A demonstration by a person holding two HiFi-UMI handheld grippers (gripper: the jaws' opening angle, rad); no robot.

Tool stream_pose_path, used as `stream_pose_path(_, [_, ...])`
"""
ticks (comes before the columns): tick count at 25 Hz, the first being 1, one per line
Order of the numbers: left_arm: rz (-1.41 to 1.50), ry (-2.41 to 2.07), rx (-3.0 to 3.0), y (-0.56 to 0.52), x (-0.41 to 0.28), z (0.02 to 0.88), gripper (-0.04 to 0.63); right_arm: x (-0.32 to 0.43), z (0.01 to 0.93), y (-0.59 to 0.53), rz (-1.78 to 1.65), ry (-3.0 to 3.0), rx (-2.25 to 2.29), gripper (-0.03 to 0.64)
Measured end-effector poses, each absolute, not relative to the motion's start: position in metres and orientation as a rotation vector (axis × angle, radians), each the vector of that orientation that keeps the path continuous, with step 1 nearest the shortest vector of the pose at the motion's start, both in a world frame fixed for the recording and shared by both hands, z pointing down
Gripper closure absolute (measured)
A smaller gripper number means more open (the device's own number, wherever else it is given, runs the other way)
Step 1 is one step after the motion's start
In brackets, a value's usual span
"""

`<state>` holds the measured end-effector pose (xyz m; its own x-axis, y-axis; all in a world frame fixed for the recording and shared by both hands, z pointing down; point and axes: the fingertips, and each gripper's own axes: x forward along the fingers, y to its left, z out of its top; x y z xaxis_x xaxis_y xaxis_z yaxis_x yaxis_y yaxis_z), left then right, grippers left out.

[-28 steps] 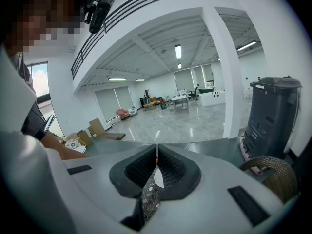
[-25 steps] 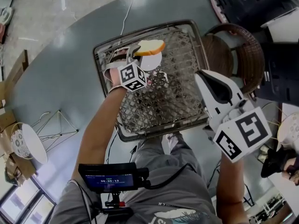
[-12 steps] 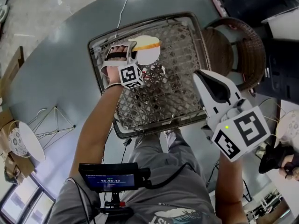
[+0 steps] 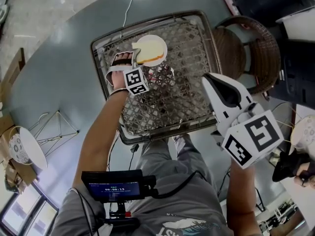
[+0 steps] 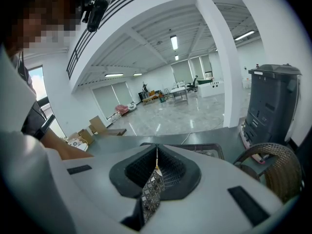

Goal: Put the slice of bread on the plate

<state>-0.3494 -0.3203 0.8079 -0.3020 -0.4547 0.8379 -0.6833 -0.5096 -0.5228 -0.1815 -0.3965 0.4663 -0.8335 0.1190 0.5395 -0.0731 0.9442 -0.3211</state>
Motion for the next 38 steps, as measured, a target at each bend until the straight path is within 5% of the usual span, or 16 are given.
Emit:
stream_pose_path(21, [1.588, -1.493, 1.803, -0.319, -0.325, 0.754, 0.212, -0.160, 0.439, -0.395, 0.422, -2.568, -0.086, 0.607])
stream_pose_path(38, [0.494, -2.212, 2.087, -0.332, -0.233, 0.407, 0.236, -0.122, 0.345, -0.361, 0.345, -2.747, -0.228, 0.607])
